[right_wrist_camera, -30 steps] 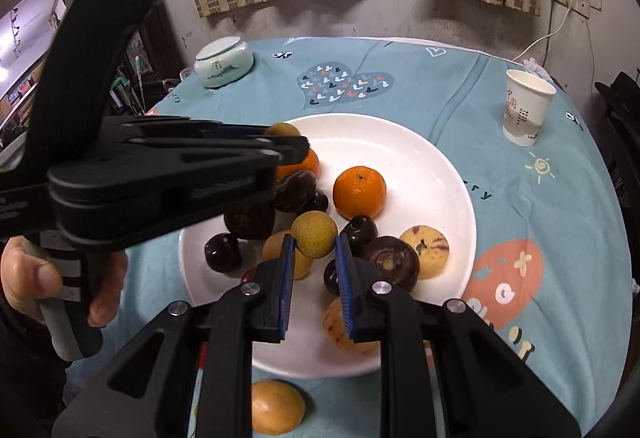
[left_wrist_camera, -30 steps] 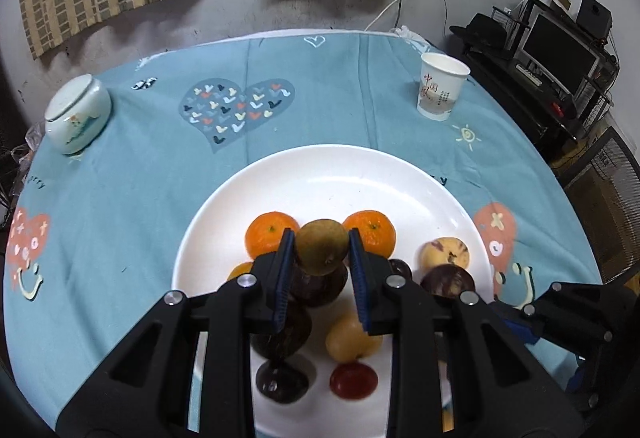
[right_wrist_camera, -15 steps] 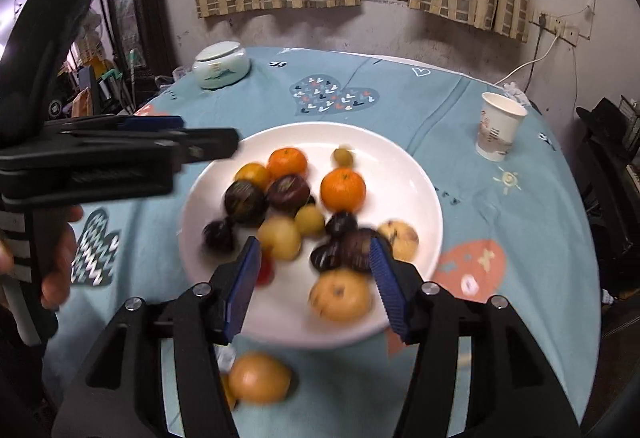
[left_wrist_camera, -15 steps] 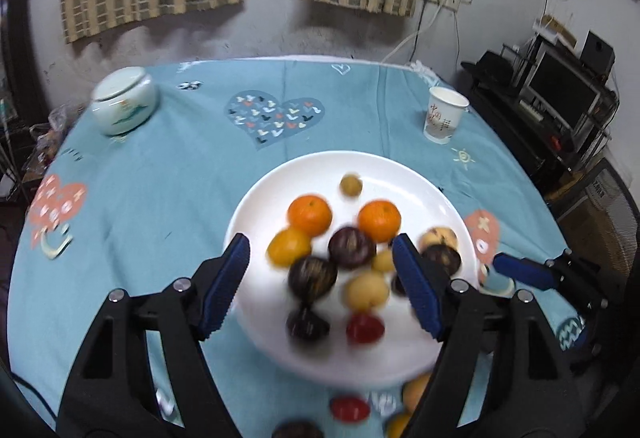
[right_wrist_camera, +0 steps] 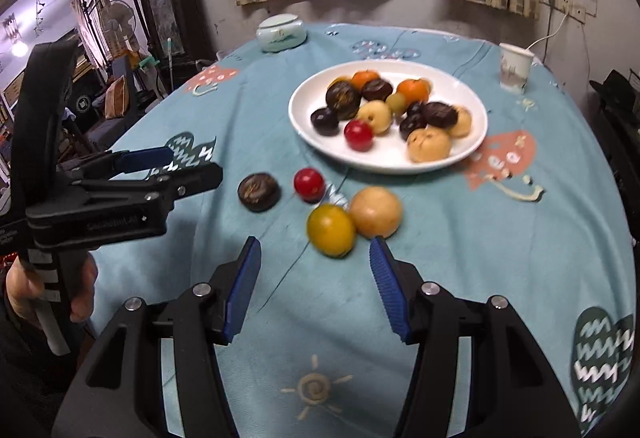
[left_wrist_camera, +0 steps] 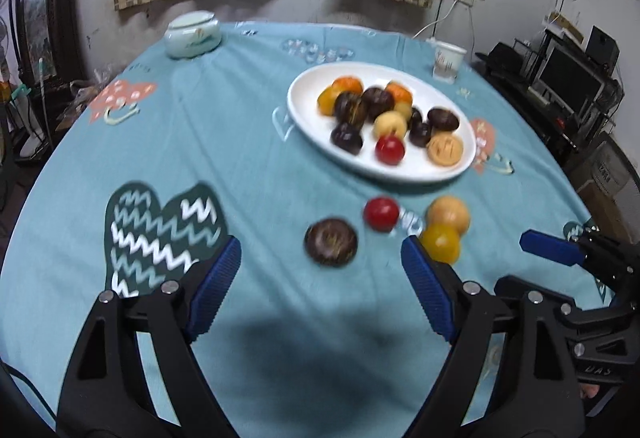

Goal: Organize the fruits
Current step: 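Grasp a yellow-orange fruit with the right tool while the left tool grasps a dark brown fruit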

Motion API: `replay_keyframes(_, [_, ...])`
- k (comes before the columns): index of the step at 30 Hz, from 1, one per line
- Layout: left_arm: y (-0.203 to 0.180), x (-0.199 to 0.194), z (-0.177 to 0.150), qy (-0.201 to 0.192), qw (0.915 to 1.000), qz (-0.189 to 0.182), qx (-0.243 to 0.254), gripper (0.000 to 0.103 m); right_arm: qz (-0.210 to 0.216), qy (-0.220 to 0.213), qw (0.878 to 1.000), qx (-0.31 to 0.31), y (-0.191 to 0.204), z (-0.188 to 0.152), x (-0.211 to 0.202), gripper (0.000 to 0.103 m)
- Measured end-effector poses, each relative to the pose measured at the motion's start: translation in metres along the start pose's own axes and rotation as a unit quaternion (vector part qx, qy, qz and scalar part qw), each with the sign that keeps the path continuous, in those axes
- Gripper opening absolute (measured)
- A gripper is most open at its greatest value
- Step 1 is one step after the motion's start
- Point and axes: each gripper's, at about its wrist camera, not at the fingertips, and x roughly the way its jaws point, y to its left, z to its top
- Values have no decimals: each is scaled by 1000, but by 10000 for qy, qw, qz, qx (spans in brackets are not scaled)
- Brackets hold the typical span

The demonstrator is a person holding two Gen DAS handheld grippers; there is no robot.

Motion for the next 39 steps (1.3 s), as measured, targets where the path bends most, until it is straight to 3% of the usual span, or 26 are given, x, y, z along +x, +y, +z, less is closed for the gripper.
replay_keyframes(10, [23, -7, -4, -41, 9996, 59, -280, 84, 147, 224, 9995, 138, 0, 2, 20, 57])
replay_keyframes(22, [30, -1, -9, 17, 9997, 82, -231, 84, 74, 706, 9972, 253, -10, 11, 77, 57])
replay_keyframes(23, [30, 0, -9, 28, 9997, 71, -218, 84, 104, 703, 9971, 268, -10, 11, 80, 57])
replay_keyframes(25, [30, 1, -8, 50, 9998, 66, -207, 84, 45, 661, 9974, 272, -9, 12, 85, 41])
replay_keyframes(30, [20, 14, -6, 181, 9998, 6, -107, 84, 28, 619, 9973, 387, -10, 12, 71, 40])
replay_keyframes(36, [-14, 43, -1, 333, 9982, -296, 408, 84, -27, 521, 9961, 709, -27, -4, 31, 40])
replay_keyframes(38, [-23, 56, 0, 387, 9970, -279, 617, 76, -43, 528, 9950, 850, -35, -10, 24, 40])
replay_keyframes(39, [-25, 62, 0, 448, 9963, -249, 684, 64, -40, 521, 9945, 904, -39, -12, 21, 40])
